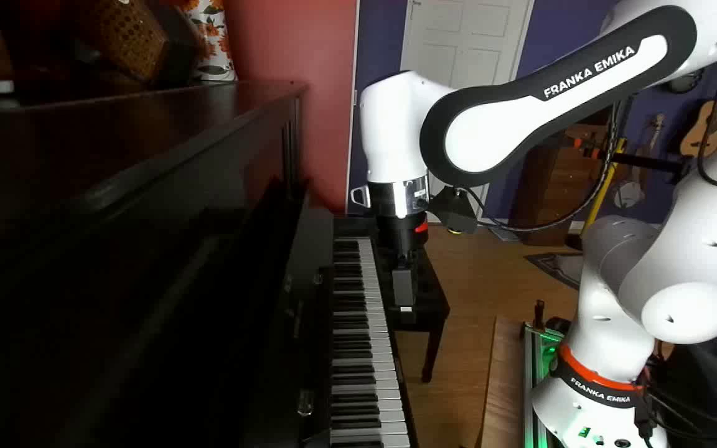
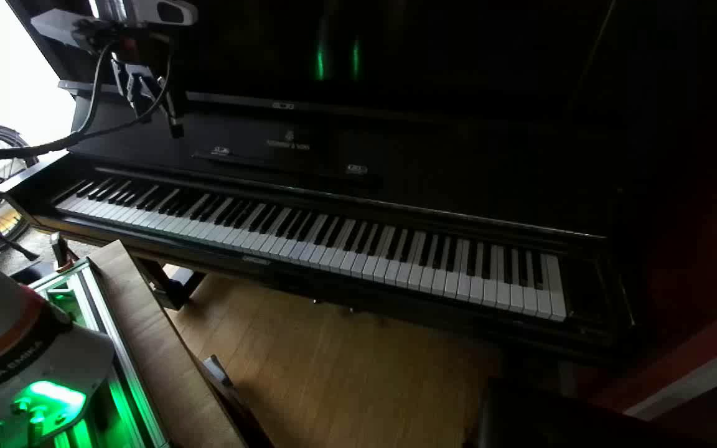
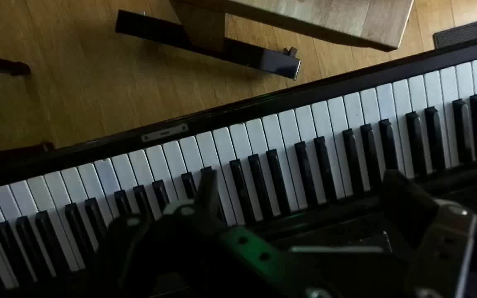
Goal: Press one black key on the right side of the piano
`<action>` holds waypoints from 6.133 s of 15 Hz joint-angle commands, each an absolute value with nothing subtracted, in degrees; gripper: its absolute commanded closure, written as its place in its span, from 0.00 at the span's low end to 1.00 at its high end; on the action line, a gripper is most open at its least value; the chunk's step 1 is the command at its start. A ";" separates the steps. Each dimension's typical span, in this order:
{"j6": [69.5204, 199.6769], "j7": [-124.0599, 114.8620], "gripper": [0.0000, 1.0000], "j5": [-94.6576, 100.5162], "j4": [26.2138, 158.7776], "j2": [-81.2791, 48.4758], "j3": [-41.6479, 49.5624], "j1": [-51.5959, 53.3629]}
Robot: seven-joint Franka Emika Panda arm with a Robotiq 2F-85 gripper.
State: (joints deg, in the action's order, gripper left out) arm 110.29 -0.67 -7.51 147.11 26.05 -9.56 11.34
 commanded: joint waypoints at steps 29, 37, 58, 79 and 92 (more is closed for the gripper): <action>131.38 21.39 0.00 10.09 146.34 7.05 8.12 -5.46; 154.67 34.29 0.00 7.60 143.38 -7.72 7.70 -6.27; 161.25 42.34 0.69 1.25 137.99 -17.44 1.61 -13.31; 170.16 44.16 1.00 1.87 131.51 -28.02 -6.87 -22.91; 170.86 43.22 1.00 2.69 131.09 -28.86 -8.35 -24.95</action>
State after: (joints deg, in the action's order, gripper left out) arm 169.94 42.85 2.54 131.48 -28.26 -7.53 -23.72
